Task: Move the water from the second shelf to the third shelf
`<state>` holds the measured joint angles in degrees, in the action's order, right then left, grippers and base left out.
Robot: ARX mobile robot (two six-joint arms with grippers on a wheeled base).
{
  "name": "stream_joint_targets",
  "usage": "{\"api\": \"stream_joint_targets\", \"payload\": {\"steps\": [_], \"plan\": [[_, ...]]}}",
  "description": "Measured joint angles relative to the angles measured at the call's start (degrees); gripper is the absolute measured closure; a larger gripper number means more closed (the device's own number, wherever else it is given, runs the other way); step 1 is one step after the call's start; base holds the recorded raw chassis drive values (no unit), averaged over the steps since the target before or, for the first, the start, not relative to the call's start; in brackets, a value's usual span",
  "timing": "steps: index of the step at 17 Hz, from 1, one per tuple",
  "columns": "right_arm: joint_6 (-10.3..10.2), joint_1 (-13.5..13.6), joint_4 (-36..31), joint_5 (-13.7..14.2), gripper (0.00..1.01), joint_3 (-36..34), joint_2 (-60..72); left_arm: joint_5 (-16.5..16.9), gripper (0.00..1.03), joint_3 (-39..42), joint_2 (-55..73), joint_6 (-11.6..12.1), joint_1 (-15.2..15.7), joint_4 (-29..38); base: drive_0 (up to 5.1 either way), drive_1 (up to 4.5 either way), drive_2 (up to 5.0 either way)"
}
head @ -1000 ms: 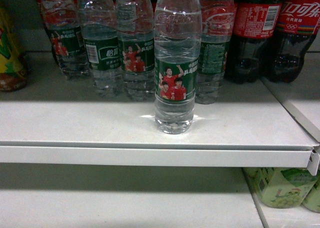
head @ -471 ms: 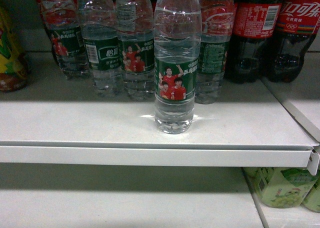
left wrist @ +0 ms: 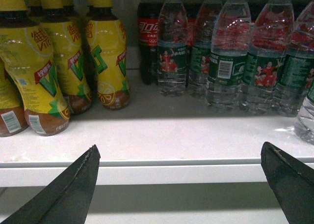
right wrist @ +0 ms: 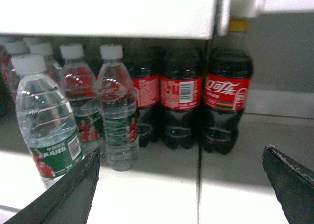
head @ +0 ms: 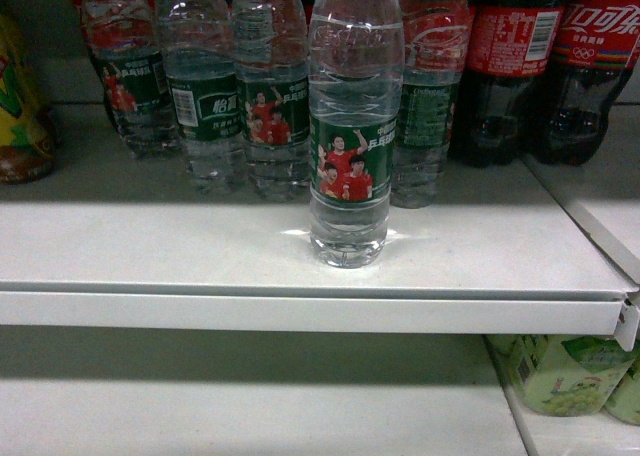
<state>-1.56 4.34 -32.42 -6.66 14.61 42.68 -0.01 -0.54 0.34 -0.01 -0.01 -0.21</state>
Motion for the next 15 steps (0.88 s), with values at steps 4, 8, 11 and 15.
{"api": "stream_joint_targets", "payload": {"steps": [4,8,11,15], "plan": [[4.83,8.87,-9.92,-0.46,0.03,4.28,19.26,0.00,0.05,0.00,0.00,0.00,0.00,0.00,0.0,0.00,0.0],[8.28,17.75,-15.04,0.70,0.03,6.69,30.82,0.00,0.05,0.00,0.00,0.00,0.00,0.00,0.0,0.00,0.0],[10.25,21.57,-15.56,0.90,0.03,9.64,35.98,0.00,0.05,0.00,0.00,0.00,0.00,0.00,0.0,0.00,0.0],[10.23,25.14,-9.68,2.08,0.03,15.45,41.22,0.00,0.05,0.00,0.00,0.00,0.00,0.00,0.0,0.00,0.0]]}}
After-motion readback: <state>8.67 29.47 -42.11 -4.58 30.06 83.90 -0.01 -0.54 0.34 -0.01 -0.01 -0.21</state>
